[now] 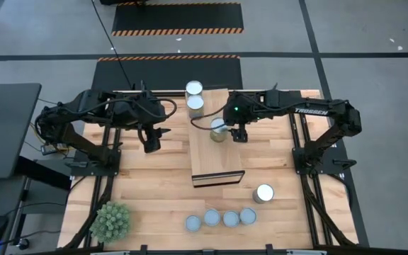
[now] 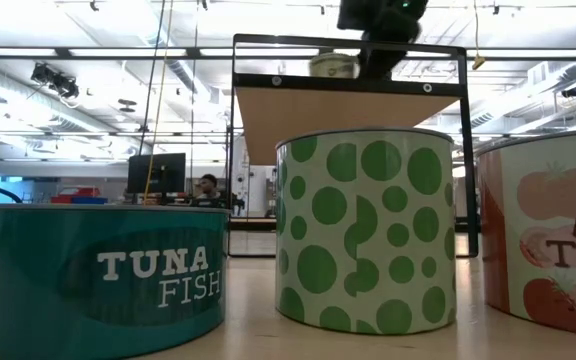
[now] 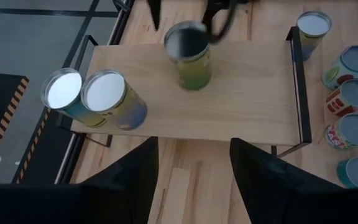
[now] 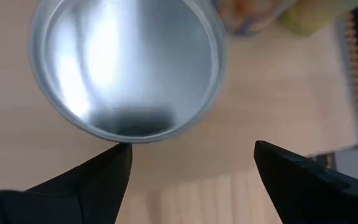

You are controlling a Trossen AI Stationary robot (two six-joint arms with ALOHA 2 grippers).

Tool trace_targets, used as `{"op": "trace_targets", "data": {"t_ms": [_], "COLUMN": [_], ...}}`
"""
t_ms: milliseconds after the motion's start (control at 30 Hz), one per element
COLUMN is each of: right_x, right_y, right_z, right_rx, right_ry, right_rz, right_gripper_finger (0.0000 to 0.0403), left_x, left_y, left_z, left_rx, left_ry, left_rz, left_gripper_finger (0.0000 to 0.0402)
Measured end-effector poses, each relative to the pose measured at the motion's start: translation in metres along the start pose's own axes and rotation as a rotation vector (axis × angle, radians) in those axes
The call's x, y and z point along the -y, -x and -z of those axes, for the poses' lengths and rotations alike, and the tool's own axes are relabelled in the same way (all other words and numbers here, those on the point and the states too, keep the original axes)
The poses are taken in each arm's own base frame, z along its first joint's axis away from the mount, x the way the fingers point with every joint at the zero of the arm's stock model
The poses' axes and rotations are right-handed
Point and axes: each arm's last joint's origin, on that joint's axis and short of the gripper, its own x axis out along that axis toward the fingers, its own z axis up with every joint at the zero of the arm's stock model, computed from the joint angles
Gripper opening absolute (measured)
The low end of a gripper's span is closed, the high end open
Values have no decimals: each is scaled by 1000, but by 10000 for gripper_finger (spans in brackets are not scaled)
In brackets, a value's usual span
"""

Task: Pick and place cans onto a shelf
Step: Put the canned oranges on the shelf

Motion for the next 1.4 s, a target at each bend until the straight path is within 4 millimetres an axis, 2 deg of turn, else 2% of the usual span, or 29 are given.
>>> {"op": "trace_targets", "data": {"t_ms": [233,467,567,833,1067,1400], "right_x": [22,34,32,20,13,7], "right_y": [-9,-10,-11,-11,-9,-13], "right_z": [-9,-4,0,5,-5,-9], "right_rx": [162,128,89,72,158,173], "right_ry": [-3,-59,-94,-178,-189,-173], "right_rz": [85,144,103,-163,-236,-293], "right_gripper_finger": [344,341,336,318,308,304], "left_x": [0,0,0,0,0,0], "left_y": [0,0,0,0,0,0], "left_z": [0,0,0,0,0,0], "left_rx": [0,0,0,0,0,0], "left_ry": [9,28,35,52,36,34], "left_rz": [0,0,-1,0,0,0], "left_gripper_finger": [203,203,203,203,203,203]}}
